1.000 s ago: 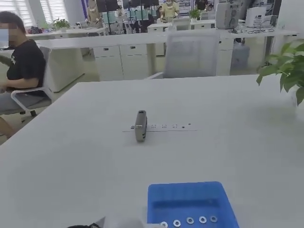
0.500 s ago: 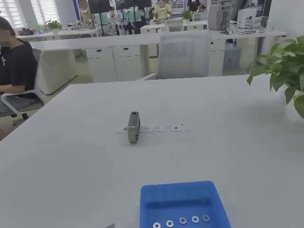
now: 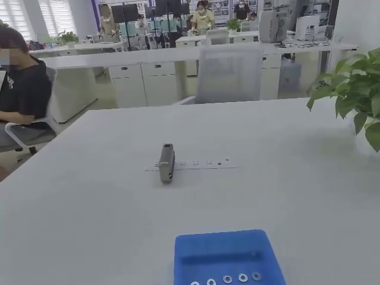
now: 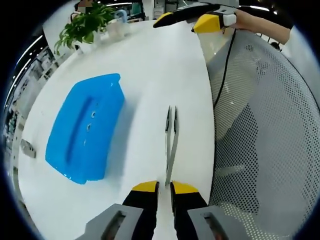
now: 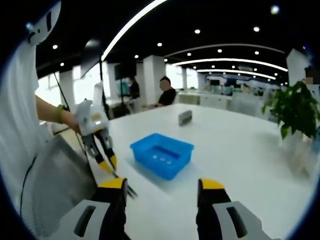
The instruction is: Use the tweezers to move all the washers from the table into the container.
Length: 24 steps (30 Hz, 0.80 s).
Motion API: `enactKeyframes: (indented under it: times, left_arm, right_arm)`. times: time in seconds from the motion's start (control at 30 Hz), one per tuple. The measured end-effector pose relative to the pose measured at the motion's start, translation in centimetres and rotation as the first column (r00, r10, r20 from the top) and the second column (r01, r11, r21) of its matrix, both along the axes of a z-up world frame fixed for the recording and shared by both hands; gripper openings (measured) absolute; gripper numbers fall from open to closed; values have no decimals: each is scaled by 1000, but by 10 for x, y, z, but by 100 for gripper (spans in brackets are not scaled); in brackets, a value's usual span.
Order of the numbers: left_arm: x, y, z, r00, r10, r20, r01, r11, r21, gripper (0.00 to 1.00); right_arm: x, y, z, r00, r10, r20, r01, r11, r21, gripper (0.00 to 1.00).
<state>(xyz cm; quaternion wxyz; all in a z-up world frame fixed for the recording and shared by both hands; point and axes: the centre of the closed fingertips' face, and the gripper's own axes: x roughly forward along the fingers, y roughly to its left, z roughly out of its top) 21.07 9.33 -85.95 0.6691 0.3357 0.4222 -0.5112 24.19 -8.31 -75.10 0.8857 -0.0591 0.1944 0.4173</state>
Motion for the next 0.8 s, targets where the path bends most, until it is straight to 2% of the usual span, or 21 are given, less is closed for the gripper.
enactKeyframes:
  times: [0.1, 0.13, 0.2, 0.27, 0.3, 0.33, 0.37, 0.4, 0.43, 0.47, 0.5, 0.53, 0.57, 0.6, 0.63, 0.67, 0.7, 0.77, 0.8]
  left_arm:
    - [0, 3, 11, 996, 90, 29, -87, 994, -69, 12]
    - [0, 5, 17, 989, 142, 35, -138, 985, -104, 13]
    - [2, 9, 24, 975, 218, 53, -208, 967, -149, 18]
    - [4, 14, 32, 950, 305, 72, -284, 935, -212, 27]
    - [4, 17, 38, 930, 361, 74, -332, 908, -257, 31]
    - [4, 17, 42, 917, 392, 73, -356, 888, -292, 34]
    - [5, 19, 49, 898, 435, 70, -389, 857, -338, 37]
    - [5, 21, 54, 881, 468, 69, -414, 832, -369, 39]
    - [7, 22, 61, 859, 507, 70, -435, 795, -422, 40]
    - [7, 22, 64, 852, 520, 69, -442, 782, -439, 42]
    - [9, 24, 72, 828, 558, 63, -462, 742, -486, 44]
    - [11, 27, 78, 812, 579, 70, -468, 718, -515, 47]
    - [14, 30, 86, 793, 602, 89, -464, 693, -552, 49]
    - [16, 33, 92, 776, 622, 107, -463, 676, -573, 52]
    - [20, 37, 101, 749, 649, 134, -456, 652, -606, 56]
    - [21, 38, 104, 741, 657, 139, -453, 642, -619, 59]
    - [24, 41, 115, 710, 688, 152, -440, 602, -667, 61]
    - [25, 45, 124, 678, 717, 160, -432, 565, -703, 67]
    - [27, 48, 129, 657, 734, 171, -423, 547, -723, 70]
  right_arm:
    - [1, 0, 2, 1000, -7, 0, 7, 1000, 20, 54]
    - [2, -1, 3, 1000, -12, 3, 12, 1000, 26, 54]
    - [4, -3, 3, 1000, -27, 9, 27, 999, 26, 55]
    - [7, -7, 4, 998, -48, 31, 48, 999, 5, 57]
    - [8, -7, 4, 998, -54, 35, 54, 999, 2, 59]
    - [8, -8, 4, 998, -59, 38, 59, 998, 2, 60]
    - [9, -9, 5, 997, -65, 41, 65, 998, 3, 61]
    - [9, -9, 5, 997, -67, 42, 67, 998, 3, 62]
    - [10, -10, 5, 997, -71, 43, 71, 997, 3, 62]
    - [10, -10, 6, 996, -74, 45, 74, 997, 3, 62]
    - [11, -11, 6, 996, -80, 49, 80, 997, 4, 63]
    - [11, -12, 7, 995, -83, 51, 83, 997, 5, 63]
    - [12, -13, 7, 995, -89, 53, 88, 996, 8, 64]
    - [13, -13, 8, 994, -93, 54, 92, 996, 13, 65]
    - [13, -14, 9, 994, -99, 56, 98, 995, 20, 65]
    - [14, -14, 10, 993, -104, 57, 103, 994, 24, 65]
    - [15, -15, 11, 992, -114, 61, 112, 993, 31, 66]
    - [16, -17, 15, 989, -126, 72, 123, 991, 54, 67]
    - [17, -18, 17, 988, -132, 75, 127, 990, 66, 68]
